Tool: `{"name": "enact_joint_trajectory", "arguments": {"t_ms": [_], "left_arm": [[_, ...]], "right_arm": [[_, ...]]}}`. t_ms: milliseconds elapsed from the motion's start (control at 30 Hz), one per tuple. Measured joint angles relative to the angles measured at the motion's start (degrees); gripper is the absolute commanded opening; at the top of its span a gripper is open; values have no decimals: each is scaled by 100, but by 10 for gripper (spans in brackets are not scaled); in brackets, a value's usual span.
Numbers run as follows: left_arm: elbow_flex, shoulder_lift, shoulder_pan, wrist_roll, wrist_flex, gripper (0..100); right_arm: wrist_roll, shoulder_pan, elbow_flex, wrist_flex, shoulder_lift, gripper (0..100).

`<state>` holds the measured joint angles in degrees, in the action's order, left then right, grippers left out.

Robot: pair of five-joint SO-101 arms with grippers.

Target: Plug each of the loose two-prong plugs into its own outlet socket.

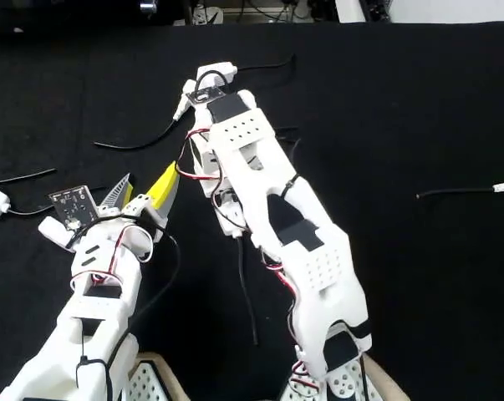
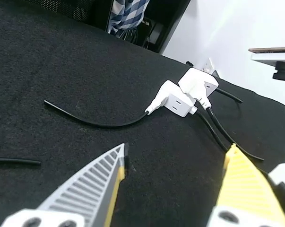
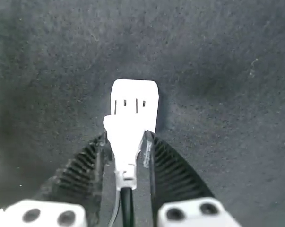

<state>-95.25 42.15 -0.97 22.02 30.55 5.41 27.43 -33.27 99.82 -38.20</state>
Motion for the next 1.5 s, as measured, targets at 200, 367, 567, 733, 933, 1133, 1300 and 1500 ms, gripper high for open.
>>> {"name": "enact_joint_trajectory", "arguments": {"t_ms": [200, 367, 567, 733, 933, 1133, 1300, 1500], "left_arm": [[0, 0, 0, 0, 0, 329], [0, 0, 0, 0, 0, 329], [0, 0, 0, 0, 0, 329], [0, 0, 0, 0, 0, 329], [0, 0, 0, 0, 0, 329], [0, 0, 0, 0, 0, 329], [0, 0, 0, 0, 0, 329], [0, 0, 0, 0, 0, 329]], "right_arm": [[0, -26, 35, 0, 0, 12], [0, -53, 35, 0, 0, 12], [-9, -53, 35, 0, 0, 12], [-70, -53, 264, 0, 167, 12], [-88, -53, 747, 0, 325, 12], [-88, -53, 747, 0, 325, 12], [-185, -53, 747, 0, 325, 12], [-387, -53, 615, 0, 325, 12]]}}
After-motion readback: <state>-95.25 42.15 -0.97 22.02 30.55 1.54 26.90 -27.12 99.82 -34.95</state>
